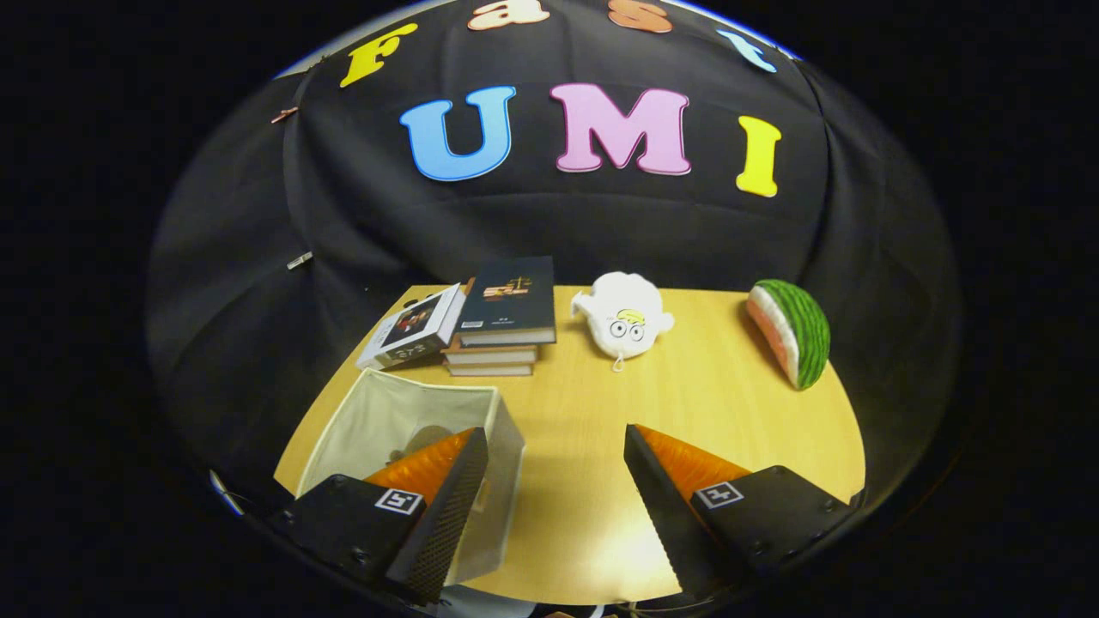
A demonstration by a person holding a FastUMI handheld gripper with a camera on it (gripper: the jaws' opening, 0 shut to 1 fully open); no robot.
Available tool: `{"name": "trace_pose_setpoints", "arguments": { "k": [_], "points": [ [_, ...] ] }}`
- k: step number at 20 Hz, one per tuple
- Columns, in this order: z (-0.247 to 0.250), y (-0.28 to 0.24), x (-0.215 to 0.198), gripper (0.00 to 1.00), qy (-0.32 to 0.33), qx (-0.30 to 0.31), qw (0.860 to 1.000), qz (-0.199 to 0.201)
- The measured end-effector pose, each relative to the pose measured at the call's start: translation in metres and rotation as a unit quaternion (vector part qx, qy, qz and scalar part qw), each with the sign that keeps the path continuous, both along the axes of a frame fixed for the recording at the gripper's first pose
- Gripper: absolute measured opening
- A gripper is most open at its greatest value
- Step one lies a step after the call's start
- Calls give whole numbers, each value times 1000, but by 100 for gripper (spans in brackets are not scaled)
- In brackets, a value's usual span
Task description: Open the storage box then place both shoes into the box .Put the left shoe in first, then the right shoe, with the right side of both shoes facing outward in a uniform manner.
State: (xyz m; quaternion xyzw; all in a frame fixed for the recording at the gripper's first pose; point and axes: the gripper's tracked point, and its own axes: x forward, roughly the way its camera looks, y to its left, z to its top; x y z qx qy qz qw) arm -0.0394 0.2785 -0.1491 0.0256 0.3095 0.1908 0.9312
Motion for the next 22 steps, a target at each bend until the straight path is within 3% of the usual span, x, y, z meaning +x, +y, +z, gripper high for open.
{"name": "trace_pose_setpoints", "arguments": {
  "k": [6,13,19,22],
  "points": [
    [37,-76,24,99,-90,2,995,-45],
    [95,-149,38,98,-191,-2,978,-89],
    [148,-184,32,97,-279,-15,957,-83],
    [154,-194,27,98,-293,-10,953,-79]
  ]
}}
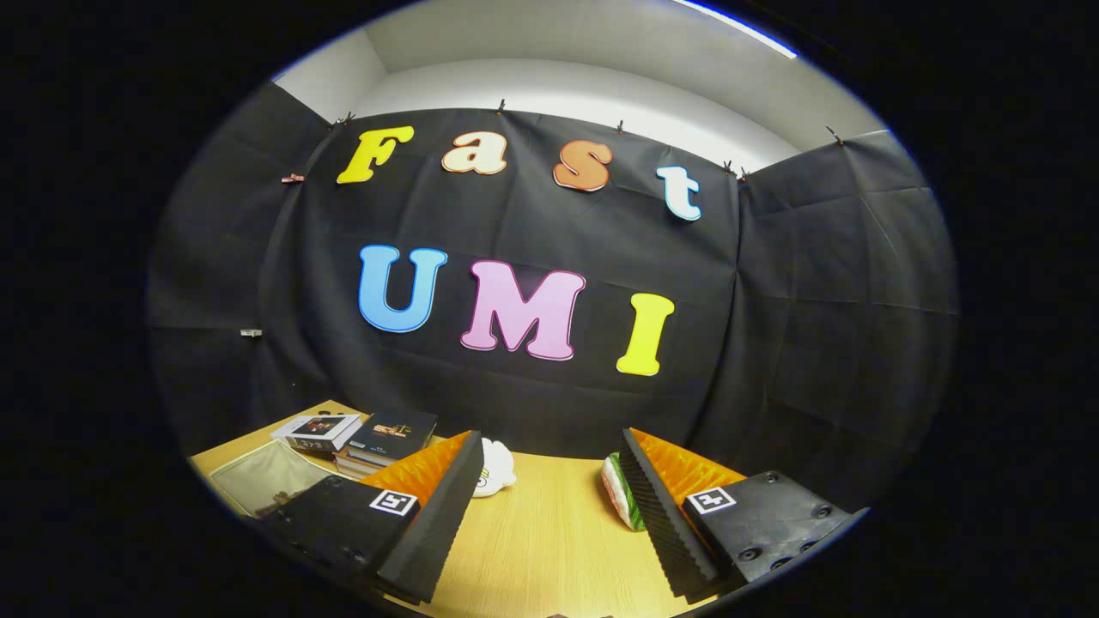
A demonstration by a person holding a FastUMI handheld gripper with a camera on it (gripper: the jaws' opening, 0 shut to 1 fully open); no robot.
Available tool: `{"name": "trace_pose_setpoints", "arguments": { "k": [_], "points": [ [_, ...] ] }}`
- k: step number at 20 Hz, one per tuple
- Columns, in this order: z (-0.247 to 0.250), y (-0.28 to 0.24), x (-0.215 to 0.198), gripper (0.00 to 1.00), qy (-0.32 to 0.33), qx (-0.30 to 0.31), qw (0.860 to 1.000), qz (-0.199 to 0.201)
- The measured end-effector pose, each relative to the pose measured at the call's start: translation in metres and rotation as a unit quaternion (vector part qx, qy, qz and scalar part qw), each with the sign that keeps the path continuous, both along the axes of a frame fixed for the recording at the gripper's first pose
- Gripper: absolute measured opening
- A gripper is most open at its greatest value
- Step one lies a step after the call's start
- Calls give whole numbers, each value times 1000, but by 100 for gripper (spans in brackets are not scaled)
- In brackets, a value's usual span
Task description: Open the storage box then place both shoes into the box .Put the left shoe in first, then the right shoe, with the right side of both shoes facing outward in a uniform manner.
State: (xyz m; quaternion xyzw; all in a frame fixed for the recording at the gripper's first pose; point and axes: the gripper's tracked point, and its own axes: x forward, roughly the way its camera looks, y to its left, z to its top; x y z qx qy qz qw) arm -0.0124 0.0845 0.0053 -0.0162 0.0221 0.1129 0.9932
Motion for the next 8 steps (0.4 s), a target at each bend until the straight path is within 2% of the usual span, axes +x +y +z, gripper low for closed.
{"name": "trace_pose_setpoints", "arguments": {
  "k": [8],
  "points": [
    [-11,-32,15,98,2,19,1000,16]
  ]
}}
